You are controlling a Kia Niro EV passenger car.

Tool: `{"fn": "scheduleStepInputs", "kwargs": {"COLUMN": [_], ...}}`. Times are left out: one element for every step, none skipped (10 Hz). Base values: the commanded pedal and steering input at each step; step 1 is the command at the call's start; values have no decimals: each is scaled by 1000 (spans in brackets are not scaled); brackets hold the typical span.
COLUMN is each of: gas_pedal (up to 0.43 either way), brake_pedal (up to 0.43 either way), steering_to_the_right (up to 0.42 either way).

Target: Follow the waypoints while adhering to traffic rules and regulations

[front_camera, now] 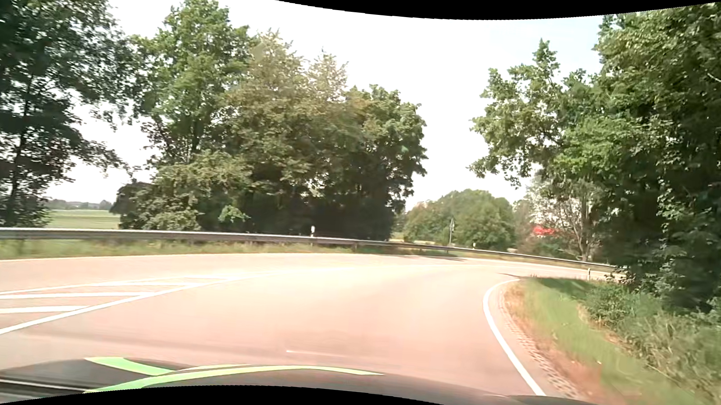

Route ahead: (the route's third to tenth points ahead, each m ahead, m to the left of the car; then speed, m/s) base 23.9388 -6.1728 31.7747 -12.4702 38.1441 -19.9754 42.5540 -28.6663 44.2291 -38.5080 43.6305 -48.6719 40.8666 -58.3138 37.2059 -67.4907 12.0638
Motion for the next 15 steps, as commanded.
{"fn": "scheduleStepInputs", "kwargs": {"gas_pedal": [0,0,0,0,0,0,0,0,0,0,0,20,28,28,28], "brake_pedal": [0,0,0,0,0,0,0,0,0,0,0,0,0,0,0], "steering_to_the_right": [116,116,116,116,116,117,117,117,117,117,117,116,116,115,114]}}
